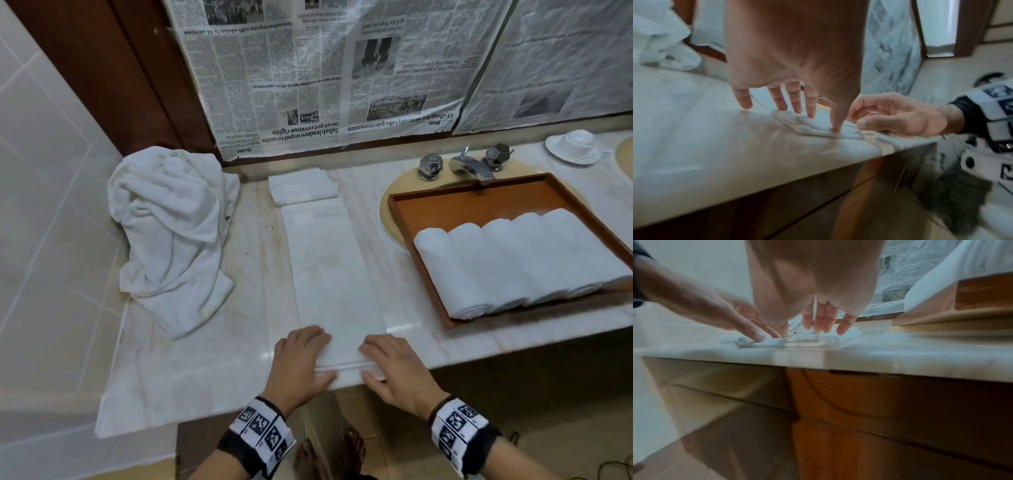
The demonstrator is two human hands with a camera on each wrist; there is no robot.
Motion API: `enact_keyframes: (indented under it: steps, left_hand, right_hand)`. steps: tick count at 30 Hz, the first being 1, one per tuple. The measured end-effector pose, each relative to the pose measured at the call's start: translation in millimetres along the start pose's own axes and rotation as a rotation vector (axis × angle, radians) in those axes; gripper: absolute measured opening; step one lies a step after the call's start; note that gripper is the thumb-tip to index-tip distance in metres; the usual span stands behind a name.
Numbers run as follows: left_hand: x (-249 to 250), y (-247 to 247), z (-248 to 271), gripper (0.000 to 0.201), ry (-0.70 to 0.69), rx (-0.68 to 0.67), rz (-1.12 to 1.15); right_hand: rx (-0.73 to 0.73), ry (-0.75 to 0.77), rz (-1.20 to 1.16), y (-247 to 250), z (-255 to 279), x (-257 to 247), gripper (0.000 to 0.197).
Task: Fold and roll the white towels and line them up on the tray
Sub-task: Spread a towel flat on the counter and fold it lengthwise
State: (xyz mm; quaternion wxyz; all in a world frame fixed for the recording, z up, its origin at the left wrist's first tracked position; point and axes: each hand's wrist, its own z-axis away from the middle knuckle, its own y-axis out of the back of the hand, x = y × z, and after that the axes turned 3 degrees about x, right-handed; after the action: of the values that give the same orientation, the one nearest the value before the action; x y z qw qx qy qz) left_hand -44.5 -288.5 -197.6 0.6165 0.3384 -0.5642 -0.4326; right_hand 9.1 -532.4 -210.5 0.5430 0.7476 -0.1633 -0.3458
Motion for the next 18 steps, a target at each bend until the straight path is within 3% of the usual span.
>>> enact_keyframes:
  steps: [5, 8, 12, 18]
  left_hand:
    - [1, 2, 7, 0.045, -0.072, -0.001, -0.013]
    - [10, -2, 6, 0.032, -0.074, 0.056, -0.039]
    - [23, -2, 3, 0.029, -0.038, 0.11, -0.136]
    - [10, 16, -18, 0.035, 0.264, 0.067, 0.231]
  right_hand:
    - [0.047, -0.001, 0.055, -5, -4, -2, 0.028]
    - [-0.002, -0.044, 0.101, 3, -20, -7, 0.013]
    - [-0.171, -0.183, -0.016, 18, -46, -2, 0.026]
    - [-0.248, -0.281, -0.161, 22, -58, 8, 0.028]
